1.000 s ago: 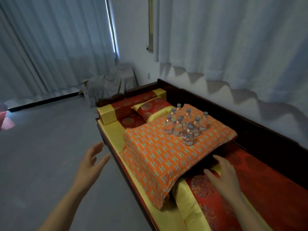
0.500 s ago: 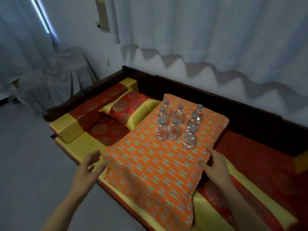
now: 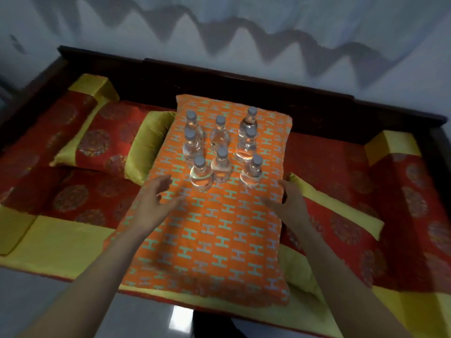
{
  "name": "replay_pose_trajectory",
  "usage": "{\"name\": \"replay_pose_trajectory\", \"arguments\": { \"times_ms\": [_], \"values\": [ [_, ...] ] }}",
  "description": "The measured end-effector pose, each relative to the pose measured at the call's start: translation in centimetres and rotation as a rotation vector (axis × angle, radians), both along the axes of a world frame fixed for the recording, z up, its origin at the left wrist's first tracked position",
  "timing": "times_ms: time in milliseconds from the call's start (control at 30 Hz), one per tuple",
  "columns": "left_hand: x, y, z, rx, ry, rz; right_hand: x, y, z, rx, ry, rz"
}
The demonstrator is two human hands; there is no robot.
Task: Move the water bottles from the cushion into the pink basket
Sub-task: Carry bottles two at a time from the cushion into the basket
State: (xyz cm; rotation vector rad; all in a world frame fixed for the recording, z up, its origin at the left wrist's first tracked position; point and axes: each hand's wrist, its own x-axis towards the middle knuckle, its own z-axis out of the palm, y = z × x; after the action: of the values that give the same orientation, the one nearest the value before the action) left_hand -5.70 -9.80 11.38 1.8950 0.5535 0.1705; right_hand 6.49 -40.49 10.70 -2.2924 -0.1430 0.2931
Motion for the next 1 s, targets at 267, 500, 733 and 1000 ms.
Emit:
{"name": "replay_pose_trajectory", "arguments": {
  "times_ms": [267,500,733,1000],
  "values": [
    [7.9,0.1,-5.5,-0.074,0.013,-0.029,5.9,3.9,-5.1,0.024,0.039,-0.035],
    [12.0,1.2,-9.4,-0.06,0.032,-0.178,8.6,6.3,-8.6,0.079,0.027,-0.033],
    [13.2,1.1,-10.1,-0.032,0.058,-0.233,8.6,6.6,-8.4,0.108,0.016,-0.089],
    [12.6,2.3,-8.9,-0.026,0.074,-0.181,7.4,6.8,-7.7,0.205,0.005,-0.131]
  ]
}}
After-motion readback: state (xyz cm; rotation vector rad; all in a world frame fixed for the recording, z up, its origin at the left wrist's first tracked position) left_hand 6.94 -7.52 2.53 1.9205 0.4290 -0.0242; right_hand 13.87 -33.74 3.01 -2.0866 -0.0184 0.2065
